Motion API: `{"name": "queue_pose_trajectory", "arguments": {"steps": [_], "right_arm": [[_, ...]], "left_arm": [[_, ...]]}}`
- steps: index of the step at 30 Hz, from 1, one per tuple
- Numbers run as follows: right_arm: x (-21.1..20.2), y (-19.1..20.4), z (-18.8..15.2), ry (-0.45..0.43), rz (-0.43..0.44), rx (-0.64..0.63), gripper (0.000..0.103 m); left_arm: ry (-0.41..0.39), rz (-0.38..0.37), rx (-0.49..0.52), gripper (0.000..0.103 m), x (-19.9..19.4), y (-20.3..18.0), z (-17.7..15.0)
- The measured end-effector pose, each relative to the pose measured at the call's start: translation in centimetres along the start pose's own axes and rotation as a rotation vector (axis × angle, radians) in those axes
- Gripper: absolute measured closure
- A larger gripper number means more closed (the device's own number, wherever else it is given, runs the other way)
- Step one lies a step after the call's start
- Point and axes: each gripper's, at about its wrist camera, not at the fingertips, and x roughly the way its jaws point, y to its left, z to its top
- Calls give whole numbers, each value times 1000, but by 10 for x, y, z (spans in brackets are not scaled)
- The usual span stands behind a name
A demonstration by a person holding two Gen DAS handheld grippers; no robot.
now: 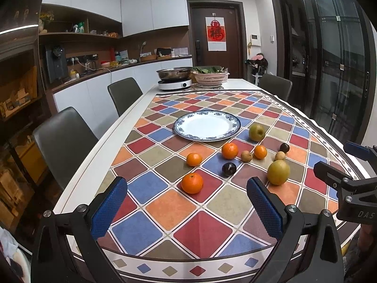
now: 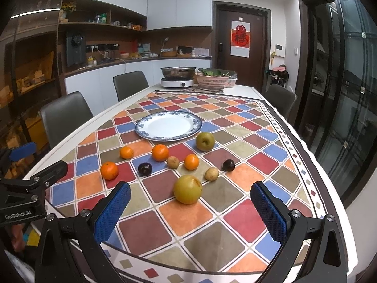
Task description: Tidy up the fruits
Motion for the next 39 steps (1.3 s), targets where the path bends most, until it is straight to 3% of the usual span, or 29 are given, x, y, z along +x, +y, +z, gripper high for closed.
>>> {"name": "queue_pose_trajectory", "arguments": {"steps": [39], "right_arm": [[-3,6,0,-9,-5,-13,1]], "left_arm": [[-30,-3,-3,0,0,2,-1]]}}
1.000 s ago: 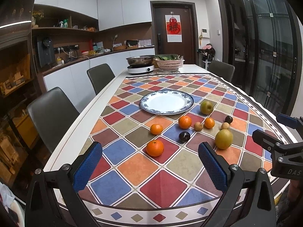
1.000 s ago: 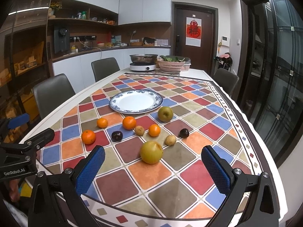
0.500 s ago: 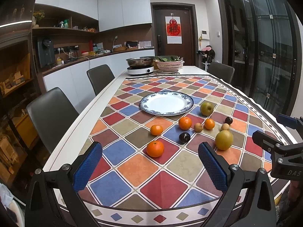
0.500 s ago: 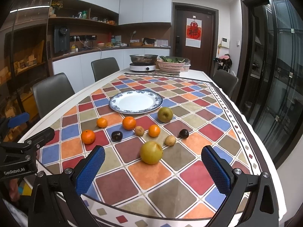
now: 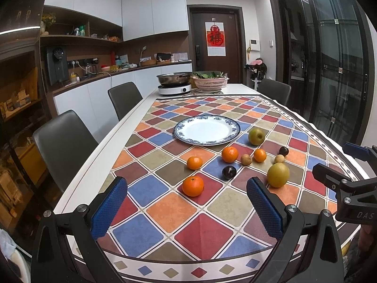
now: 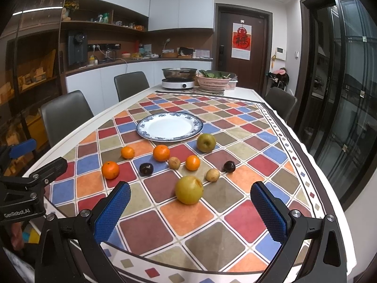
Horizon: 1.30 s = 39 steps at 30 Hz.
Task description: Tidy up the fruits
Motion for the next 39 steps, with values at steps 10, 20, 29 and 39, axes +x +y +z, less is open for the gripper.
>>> {"name": "queue_pose_trajectory", "arguments": {"steps": [10,20,29,39], "right_arm": [[0,0,0,3,-1,-1,1],[13,2,-1,48,13,-8,1],[50,-1,4,120,18,-11,1],[104,-7,2,268,47,34,9]], "left_arm": [[2,-2,-1,0,0,0,-1],[38,-26,-4,0,10,4,-3],[116,-70,13,8,44,6,4],[169,-76,127,26,87,2,10]]}}
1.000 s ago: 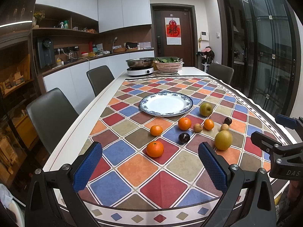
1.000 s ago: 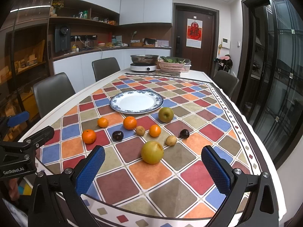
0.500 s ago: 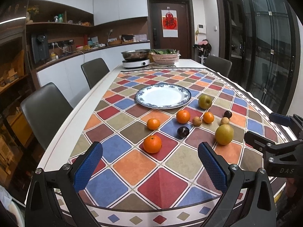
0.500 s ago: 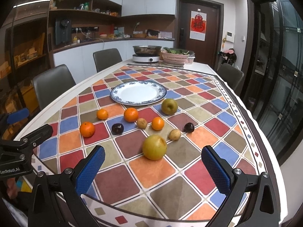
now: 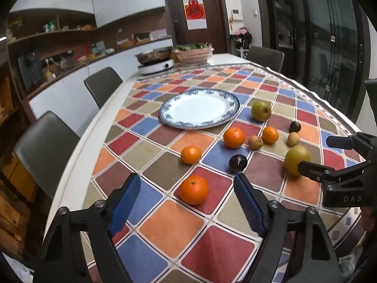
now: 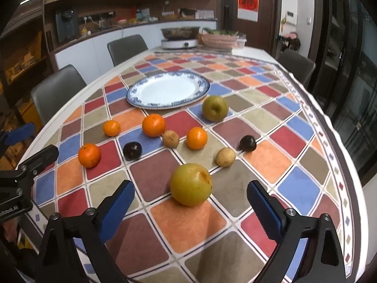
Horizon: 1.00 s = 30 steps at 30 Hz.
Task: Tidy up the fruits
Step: 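Grasp the orange with the left tool while the right tool grasps the yellow pear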
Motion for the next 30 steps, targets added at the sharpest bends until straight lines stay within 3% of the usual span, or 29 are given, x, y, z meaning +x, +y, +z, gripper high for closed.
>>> {"name": "queue_pose_trajectory", "arguments": {"steps": [4,15,26,30], "right_arm": [[15,-2,1,51,-2,6,13],[44,-4,-2,142,3,12,33],[57,-5,-1,179,17,21,50],[56,-3,-1,176,25,12,54]], "left_arm": [[59,-52,-21,33,20,2,-3],[146,-89,-34,49,59,4,-9],[176,-105,-57,63,73,5,-8],[173,-101,-60,63,74,5,-7]]}}
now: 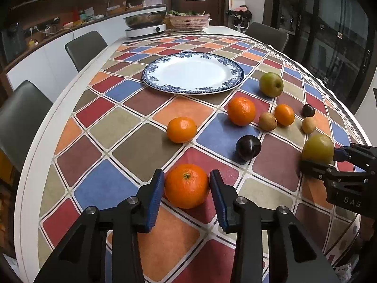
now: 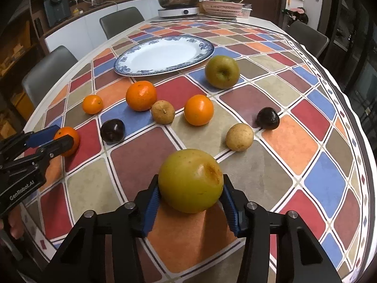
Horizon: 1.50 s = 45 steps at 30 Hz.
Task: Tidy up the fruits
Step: 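Grasp the orange with the left tool while the right tool grasps the yellow pear, then carry the orange and yellow pear with both tools over the blue-and-white plate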
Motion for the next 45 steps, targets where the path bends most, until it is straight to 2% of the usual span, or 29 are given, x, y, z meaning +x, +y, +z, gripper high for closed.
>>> {"name": "queue_pose_trajectory", "arguments": {"steps": [18,26,36,45], "right_arm": [[-7,2,3,-30,17,-24,54],[-20,6,14,-73,51,-60,54],[-36,5,53,-131,138,-83,54],[-40,6,102,-181,156,-141,54]], "left_arm": [[-36,-8,-3,65,-15,-3,2],[-74,-20,-7,65,-31,-5,14],[-145,-39,8,65,-47,-7,49],[-192,-44,33,65,-47,-3,90]]}}
